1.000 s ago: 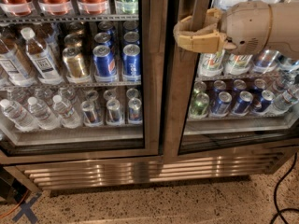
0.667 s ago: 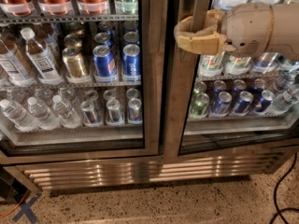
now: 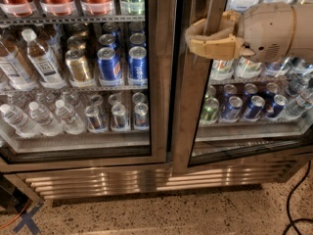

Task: Open right fridge door

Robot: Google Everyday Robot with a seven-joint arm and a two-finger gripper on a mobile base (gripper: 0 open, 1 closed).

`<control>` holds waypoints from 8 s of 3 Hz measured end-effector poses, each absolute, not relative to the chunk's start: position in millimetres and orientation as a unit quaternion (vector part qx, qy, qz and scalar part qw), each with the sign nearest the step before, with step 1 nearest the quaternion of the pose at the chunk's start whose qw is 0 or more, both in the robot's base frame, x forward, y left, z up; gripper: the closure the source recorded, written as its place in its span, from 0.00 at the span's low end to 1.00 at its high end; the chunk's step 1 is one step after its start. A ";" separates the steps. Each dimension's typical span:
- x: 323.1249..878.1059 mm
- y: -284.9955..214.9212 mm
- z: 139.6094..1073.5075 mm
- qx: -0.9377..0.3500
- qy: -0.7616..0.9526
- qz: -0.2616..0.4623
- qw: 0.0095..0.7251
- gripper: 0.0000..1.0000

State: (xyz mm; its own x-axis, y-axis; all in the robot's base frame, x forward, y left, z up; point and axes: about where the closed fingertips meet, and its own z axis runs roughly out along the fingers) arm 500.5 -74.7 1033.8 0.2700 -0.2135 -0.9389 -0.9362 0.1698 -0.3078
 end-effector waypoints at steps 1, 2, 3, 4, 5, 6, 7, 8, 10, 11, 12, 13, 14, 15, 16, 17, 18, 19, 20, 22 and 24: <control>500.5 -74.6 1033.9 -0.560 0.513 0.319 0.567 1.00; 497.1 -72.7 1037.8 -0.554 0.521 0.315 0.568 1.00; 497.2 -75.0 1037.6 -0.554 0.521 0.315 0.568 1.00; 489.7 -73.9 1039.7 -0.549 0.528 0.310 0.568 1.00; 489.4 -76.6 1039.7 -0.549 0.528 0.310 0.568 1.00; 479.0 -75.1 1042.3 -0.542 0.539 0.303 0.568 1.00; 478.5 -79.2 1042.3 -0.542 0.539 0.303 0.568 1.00; 469.9 -78.8 1044.7 -0.537 0.548 0.298 0.568 1.00; 461.3 -84.8 1047.1 -0.531 0.557 0.292 0.567 1.00; 461.3 -84.7 1047.1 -0.531 0.557 0.292 0.567 1.00; 454.4 -84.3 1051.2 -0.529 0.563 0.290 0.565 1.00; 454.1 -86.3 1051.6 -0.529 0.563 0.290 0.565 1.00; 448.1 -87.8 1053.7 -0.525 0.568 0.286 0.565 1.00; 447.9 -90.0 1053.7 -0.525 0.568 0.286 0.565 1.00; 439.2 -90.2 1056.7 -0.520 0.576 0.280 0.565 1.00; 439.3 -93.1 1056.7 -0.520 0.576 0.280 0.565 1.00; 439.2 -93.1 1056.7 -0.520 0.576 0.280 0.565 0.81; 439.2 -93.0 1056.7 -0.520 0.576 0.280 0.565 0.58; 439.2 -93.0 1056.7 -0.520 0.576 0.280 0.565 0.34; 438.8 -92.5 1057.2 -0.521 0.575 0.279 0.565 0.00; 407.7 -112.3 1083.6 -0.507 0.609 0.210 0.572 0.00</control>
Offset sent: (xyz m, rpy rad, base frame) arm -0.0085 0.0028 0.0102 -0.0025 0.0237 -0.0661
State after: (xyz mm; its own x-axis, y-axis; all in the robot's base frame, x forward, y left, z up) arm 407.7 -112.3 1083.6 0.1694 -0.3774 -0.9104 -0.8582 0.3976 -0.3246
